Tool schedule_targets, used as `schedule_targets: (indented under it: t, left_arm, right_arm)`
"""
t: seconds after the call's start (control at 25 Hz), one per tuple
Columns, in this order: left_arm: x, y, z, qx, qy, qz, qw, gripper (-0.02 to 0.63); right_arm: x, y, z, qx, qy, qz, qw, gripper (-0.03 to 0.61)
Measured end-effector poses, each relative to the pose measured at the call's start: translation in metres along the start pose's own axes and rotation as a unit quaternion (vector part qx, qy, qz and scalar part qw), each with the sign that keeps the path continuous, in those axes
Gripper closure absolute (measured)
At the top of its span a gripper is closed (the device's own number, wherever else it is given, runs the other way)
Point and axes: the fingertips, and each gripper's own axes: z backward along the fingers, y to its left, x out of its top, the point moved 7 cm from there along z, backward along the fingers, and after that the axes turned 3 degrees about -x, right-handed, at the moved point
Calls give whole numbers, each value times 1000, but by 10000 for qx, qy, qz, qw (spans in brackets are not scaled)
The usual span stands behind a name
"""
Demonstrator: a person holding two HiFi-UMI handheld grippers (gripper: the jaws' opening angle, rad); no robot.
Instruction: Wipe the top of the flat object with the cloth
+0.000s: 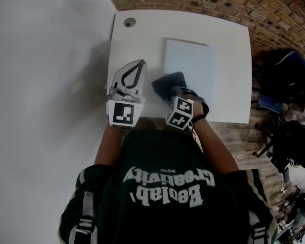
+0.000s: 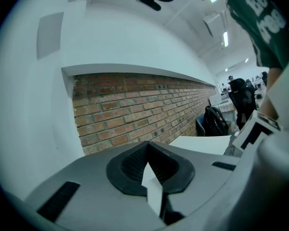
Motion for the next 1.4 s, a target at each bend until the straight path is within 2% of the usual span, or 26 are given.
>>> schedule_targets:
  t: [0.44, 0.68, 1.16, 1.4]
  left_arm:
    - [-10, 29, -27, -203, 32, 28, 9998, 618]
    - [-14, 46, -37, -244, 27, 85, 9997, 618]
    - [-17, 43, -47, -423, -41, 123, 9990, 618]
    - [-14, 35, -52, -548, -29, 116, 9984, 618]
  right_arm:
    - [11, -116, -32, -683, 20, -650, 9955, 496]
    - [20, -163, -47, -1082, 23, -856, 9904, 495]
    - [18, -166, -47, -1236, -61, -977, 9875, 495]
    - [-16, -176, -34, -1419, 138, -1194, 9826, 495]
